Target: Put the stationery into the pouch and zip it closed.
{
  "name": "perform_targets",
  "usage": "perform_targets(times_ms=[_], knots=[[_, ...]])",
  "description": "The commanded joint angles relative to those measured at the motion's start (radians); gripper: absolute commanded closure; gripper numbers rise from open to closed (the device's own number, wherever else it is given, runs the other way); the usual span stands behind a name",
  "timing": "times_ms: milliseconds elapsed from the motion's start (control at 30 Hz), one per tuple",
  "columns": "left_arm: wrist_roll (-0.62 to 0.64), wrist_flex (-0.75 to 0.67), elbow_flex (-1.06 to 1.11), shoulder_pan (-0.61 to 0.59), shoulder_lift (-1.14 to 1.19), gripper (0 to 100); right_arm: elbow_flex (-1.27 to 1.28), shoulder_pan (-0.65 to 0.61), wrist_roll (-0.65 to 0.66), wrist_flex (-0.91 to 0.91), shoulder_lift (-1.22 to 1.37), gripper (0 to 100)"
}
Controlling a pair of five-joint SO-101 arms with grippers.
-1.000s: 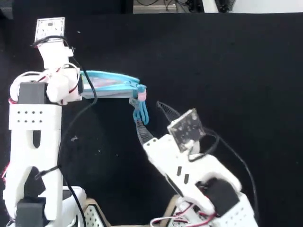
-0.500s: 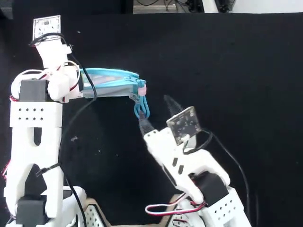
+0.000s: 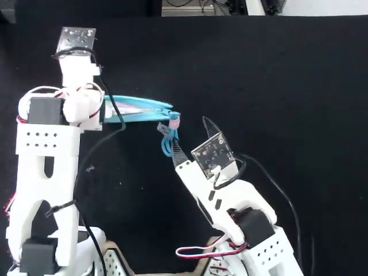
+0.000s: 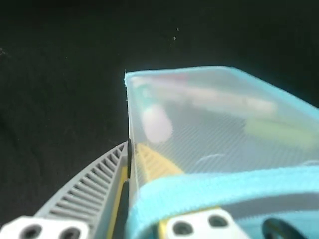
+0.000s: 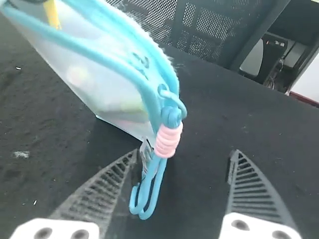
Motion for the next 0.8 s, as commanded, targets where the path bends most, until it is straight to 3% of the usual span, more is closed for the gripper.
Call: perform_targets(times_ms=[0, 167, 300, 467, 767], knots=[[-0.005, 0.057, -0.022, 0.042, -0.066, 97, -0.004, 0.018, 0.012, -0.032, -0.001, 72.4], [-0.003, 0.063, -0.013, 0.038, -0.147, 97, 0.038, 0.018, 0.034, -0.087, -0.001, 72.5], [-0.005, 0.058, -0.013, 0.036, -0.124, 97, 0.042, 0.023, 0.120, -0.092, -0.001, 72.6], [-0.014, 0.029, -0.016, 0.036, -0.061, 97, 0.041, 0.023, 0.127, -0.094, 0.010, 72.7], [-0.078, 0.038, -0.013, 0.036, -0.038, 97, -0.087, 0.035, 0.133, -0.158, 0.312, 72.4]])
